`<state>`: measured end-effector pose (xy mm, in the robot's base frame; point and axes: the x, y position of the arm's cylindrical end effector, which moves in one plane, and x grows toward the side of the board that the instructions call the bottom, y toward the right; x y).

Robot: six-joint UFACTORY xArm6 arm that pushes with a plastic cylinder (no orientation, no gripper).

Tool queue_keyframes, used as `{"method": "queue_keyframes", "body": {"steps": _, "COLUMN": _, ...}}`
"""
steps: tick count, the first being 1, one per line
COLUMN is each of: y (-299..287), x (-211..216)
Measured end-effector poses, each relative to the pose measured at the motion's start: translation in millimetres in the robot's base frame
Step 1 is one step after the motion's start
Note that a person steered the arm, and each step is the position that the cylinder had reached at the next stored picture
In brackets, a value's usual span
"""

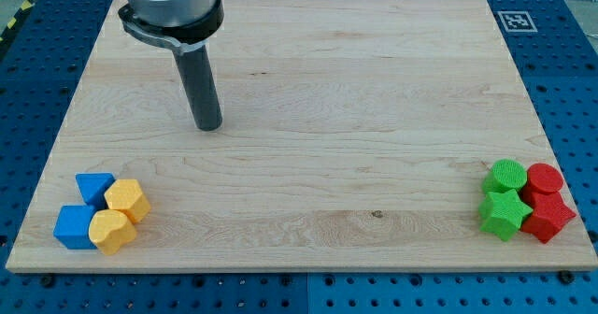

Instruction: Separate the yellow heart from the blue cube

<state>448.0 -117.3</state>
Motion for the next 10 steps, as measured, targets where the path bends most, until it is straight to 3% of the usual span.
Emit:
{"method": "queue_keyframes", "body": {"steps": 5, "y": -16.1, "x": 0.0}}
{"method": "queue_keyframes", "body": {"steps": 7, "y": -109.8, "x": 0.9}}
{"method": "queue_keyframes", "body": {"steps": 9, "y": -186.6, "x": 38.0}}
{"method": "queue_keyframes", "body": {"steps": 10, "y": -187.7, "x": 49.4}}
